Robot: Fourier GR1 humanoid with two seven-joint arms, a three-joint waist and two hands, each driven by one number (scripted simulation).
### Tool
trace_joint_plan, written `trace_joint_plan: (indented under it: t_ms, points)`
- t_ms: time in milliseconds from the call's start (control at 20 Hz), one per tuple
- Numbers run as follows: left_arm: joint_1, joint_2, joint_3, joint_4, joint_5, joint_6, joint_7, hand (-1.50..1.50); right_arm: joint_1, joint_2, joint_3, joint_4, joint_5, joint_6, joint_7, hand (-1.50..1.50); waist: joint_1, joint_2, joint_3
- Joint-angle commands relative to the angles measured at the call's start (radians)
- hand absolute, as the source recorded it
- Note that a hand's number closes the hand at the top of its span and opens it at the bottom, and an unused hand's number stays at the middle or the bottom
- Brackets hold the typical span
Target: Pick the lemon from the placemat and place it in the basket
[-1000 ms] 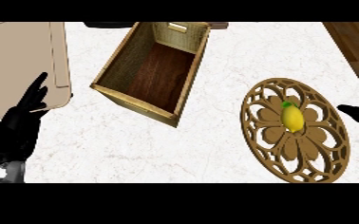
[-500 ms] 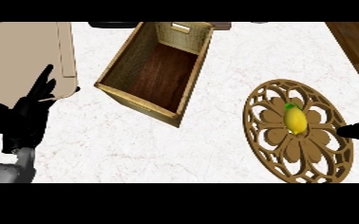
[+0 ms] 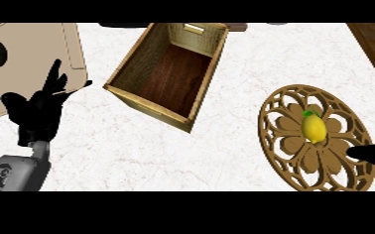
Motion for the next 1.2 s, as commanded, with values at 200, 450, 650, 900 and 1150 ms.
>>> trace_joint_plan:
  t_ms: [200,450,650,900,1150]
  points:
    - [0.003,-0.044,0.017,-0.005,-0.046,-0.021,0.006,0.00,0.056,0.208,0.050,0.067,0.189,-0.071,-0.036,-1.50,0.013,0.002,0.002]
    - [0.048,-0.086,0.029,-0.011,-0.087,-0.050,-0.036,0.00,0.056,0.292,0.021,0.145,0.267,-0.069,-0.147,-1.50,0.014,0.002,0.002]
    - [-0.063,-0.074,0.093,0.090,-0.078,-0.093,-0.019,0.00,0.101,0.344,0.047,0.116,0.370,-0.107,-0.187,-1.50,0.007,0.002,0.002]
    - [0.015,-0.158,0.056,0.034,-0.156,-0.053,-0.041,0.00,0.100,0.393,0.019,0.143,0.405,-0.076,-0.237,-1.50,0.010,0.001,0.002]
    - [-0.009,-0.121,0.125,-0.019,-0.132,-0.129,0.048,0.00,0.036,0.507,0.046,0.242,0.501,-0.123,-0.271,-1.50,0.015,0.002,0.002]
